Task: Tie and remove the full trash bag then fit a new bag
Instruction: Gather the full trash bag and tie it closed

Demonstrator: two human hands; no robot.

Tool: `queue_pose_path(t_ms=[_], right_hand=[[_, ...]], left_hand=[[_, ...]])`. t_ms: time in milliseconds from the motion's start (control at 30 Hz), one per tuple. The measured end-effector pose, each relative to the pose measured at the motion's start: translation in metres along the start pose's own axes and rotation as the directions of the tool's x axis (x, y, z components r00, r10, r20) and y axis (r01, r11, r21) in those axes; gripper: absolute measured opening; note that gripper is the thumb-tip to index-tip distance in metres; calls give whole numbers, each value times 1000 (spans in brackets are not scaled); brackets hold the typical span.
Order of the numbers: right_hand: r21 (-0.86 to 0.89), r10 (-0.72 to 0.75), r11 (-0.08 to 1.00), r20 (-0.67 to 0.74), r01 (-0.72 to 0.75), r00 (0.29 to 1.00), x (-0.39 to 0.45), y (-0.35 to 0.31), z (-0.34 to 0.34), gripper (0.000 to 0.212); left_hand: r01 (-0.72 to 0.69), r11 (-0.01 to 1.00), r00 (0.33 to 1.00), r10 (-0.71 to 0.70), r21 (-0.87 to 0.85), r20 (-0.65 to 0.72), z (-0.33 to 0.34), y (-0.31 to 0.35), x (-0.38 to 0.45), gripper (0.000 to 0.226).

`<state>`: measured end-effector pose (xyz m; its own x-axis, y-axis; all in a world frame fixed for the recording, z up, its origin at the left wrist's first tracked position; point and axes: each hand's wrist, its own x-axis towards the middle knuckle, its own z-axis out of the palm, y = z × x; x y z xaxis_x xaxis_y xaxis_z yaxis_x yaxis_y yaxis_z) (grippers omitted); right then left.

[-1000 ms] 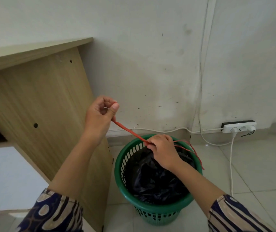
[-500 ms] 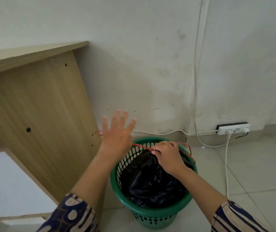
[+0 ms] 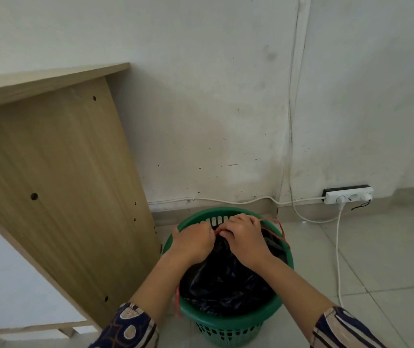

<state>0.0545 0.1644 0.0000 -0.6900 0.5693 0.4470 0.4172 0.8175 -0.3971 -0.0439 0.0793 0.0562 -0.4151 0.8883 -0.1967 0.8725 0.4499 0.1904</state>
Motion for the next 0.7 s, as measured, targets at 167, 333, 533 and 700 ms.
queue_pose_path(t_ms=[167, 333, 533, 700], right_hand=[[-84, 24, 996, -7, -25, 1000, 4, 3, 8, 17], [-217, 55, 975, 41, -45, 998, 1, 10, 7, 26], [-310, 38, 951, 63, -16, 997, 3, 14, 3, 30], [-116, 8, 993, 77, 1, 997, -3, 21, -8, 50]], left_hand=[[5, 982, 1000, -7, -188, -10, -3, 0, -1, 24], [-15, 990, 1000, 14, -144, -9, -17, -8, -5, 27], [-36, 972, 999, 35, -233, -8, -21, -23, -5, 35], [-77, 952, 997, 76, -297, -14, -22, -18, -12, 27]])
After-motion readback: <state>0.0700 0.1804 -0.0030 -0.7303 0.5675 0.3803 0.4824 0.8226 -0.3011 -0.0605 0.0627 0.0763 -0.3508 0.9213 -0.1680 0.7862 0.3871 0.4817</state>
